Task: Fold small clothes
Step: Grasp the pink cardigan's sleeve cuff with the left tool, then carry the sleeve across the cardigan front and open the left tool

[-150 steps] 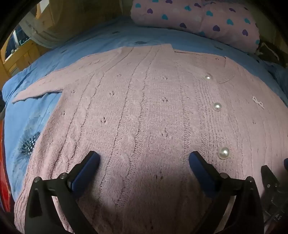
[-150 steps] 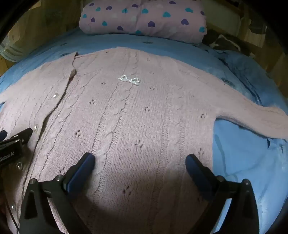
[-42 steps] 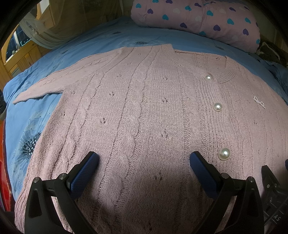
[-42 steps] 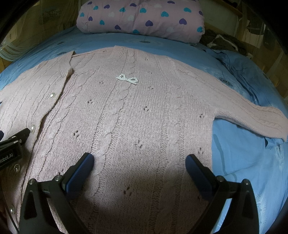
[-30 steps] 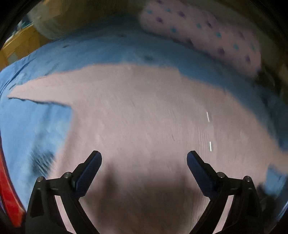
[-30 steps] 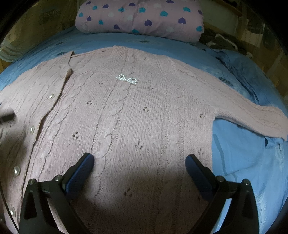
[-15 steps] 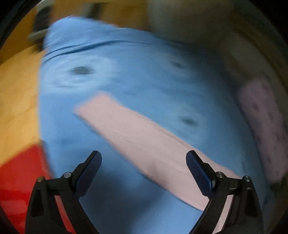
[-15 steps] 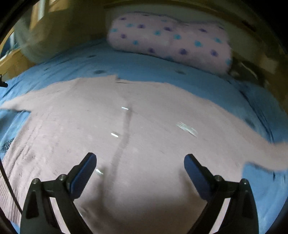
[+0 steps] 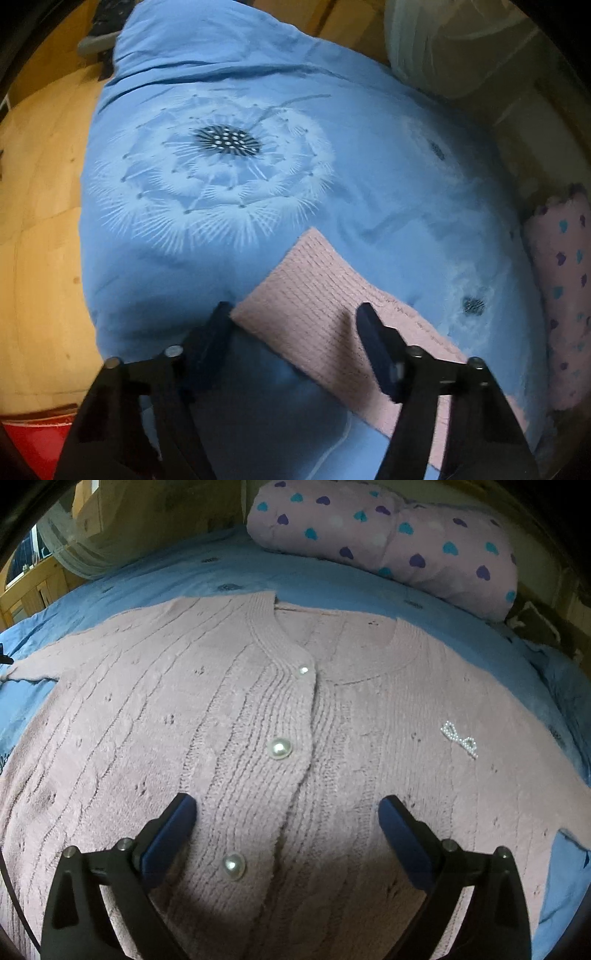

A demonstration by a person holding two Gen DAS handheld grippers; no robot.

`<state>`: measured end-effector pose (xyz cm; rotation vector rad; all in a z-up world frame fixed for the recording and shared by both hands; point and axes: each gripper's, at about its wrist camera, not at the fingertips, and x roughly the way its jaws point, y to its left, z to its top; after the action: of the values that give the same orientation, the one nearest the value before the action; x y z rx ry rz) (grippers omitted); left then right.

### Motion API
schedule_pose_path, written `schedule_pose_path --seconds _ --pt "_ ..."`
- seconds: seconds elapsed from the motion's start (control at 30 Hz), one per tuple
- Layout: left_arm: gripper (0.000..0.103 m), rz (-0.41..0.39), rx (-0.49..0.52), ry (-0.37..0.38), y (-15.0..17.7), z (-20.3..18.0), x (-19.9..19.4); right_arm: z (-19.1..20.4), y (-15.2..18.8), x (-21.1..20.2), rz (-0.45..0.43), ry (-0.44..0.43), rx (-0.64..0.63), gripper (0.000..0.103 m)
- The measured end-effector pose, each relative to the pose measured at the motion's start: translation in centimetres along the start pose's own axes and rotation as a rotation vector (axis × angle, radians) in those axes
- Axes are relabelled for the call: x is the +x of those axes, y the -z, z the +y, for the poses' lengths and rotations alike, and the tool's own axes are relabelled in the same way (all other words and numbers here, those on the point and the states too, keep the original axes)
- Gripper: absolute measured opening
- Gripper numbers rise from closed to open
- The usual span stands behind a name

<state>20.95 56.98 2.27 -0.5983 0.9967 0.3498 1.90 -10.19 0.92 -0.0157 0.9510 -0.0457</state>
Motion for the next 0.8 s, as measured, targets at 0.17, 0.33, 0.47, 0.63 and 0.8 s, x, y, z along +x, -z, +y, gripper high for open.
schedule_pose_path --seconds 0.17,0.33,0.47,0.63,0.8 --pt "0.000 0.083 0.023 0.045 0.2 -1.5 0.5 -0.1 -0.3 0.6 0.005 -0.036 0.027 0.102" --pt "0.000 0.038 0.072 0.038 0.7 -3.0 -1.0 0.0 -0.4 0.7 0.003 -0.036 0.026 0.102" --pt "0.000 0.032 0.150 0.051 1.5 -4.9 -2.7 0.0 -0.4 0.8 0.001 -0.039 0.029 0.102" --pt "0.000 0.020 0.277 0.093 3.1 -8.6 -5.6 -0.1 -0.4 0.7 0.002 -0.040 0.030 0.102" --pt "0.000 -0.008 0.337 0.188 5.7 -12.5 -10.2 -0.1 -0.3 0.7 0.001 -0.048 0.034 0.102"
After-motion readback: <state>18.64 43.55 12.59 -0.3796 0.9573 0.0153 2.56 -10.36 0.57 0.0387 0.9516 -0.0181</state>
